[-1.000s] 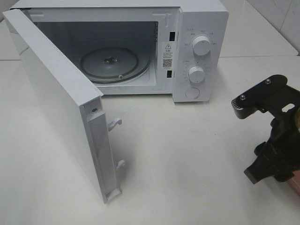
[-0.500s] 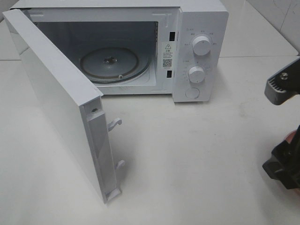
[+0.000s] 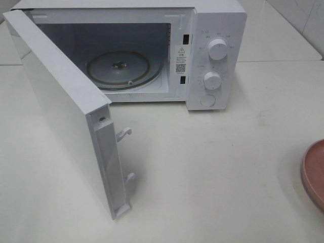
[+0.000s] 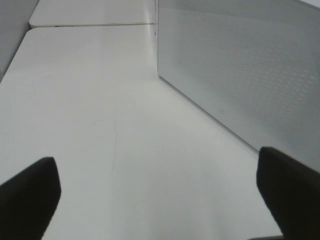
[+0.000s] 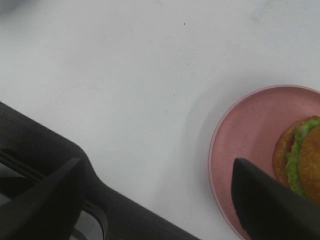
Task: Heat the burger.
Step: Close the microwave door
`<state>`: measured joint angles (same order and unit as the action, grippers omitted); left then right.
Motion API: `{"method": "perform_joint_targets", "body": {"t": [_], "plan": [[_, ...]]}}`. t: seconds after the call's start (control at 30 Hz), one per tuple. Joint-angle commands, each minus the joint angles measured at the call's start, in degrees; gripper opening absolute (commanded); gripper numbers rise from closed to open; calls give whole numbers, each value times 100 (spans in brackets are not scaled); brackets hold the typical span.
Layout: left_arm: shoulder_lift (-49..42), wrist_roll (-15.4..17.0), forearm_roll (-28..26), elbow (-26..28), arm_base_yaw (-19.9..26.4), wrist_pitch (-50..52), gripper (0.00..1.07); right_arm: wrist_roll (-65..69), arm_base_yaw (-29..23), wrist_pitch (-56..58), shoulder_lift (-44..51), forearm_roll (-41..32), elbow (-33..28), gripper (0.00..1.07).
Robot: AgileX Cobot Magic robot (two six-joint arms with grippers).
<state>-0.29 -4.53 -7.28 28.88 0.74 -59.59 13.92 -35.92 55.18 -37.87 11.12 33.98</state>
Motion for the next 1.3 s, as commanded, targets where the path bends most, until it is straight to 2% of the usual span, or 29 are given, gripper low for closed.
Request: {"method": "perform_joint_targets", "body": {"t": [0.03, 0.4, 0.67, 0.77, 1.13, 1.3], "plan": [[-115, 6, 11, -17, 6, 11, 100, -63, 57, 126, 332, -17, 11, 76], [-115, 6, 11, -17, 6, 11, 100, -69, 1037, 602, 1536, -172, 6, 76], [-115, 6, 11, -17, 6, 11, 100, -487, 1828, 642, 2555, -825, -304, 76], [-115, 6, 11, -17, 6, 11, 100, -596, 2080, 539, 2911, -871, -418, 76], [-115, 6, 11, -17, 6, 11, 100, -561, 2722, 435, 3953, -871, -481, 75], [-103, 6, 11, -17, 6, 11, 100, -561, 2762, 435, 3953, -871, -481, 75]]}}
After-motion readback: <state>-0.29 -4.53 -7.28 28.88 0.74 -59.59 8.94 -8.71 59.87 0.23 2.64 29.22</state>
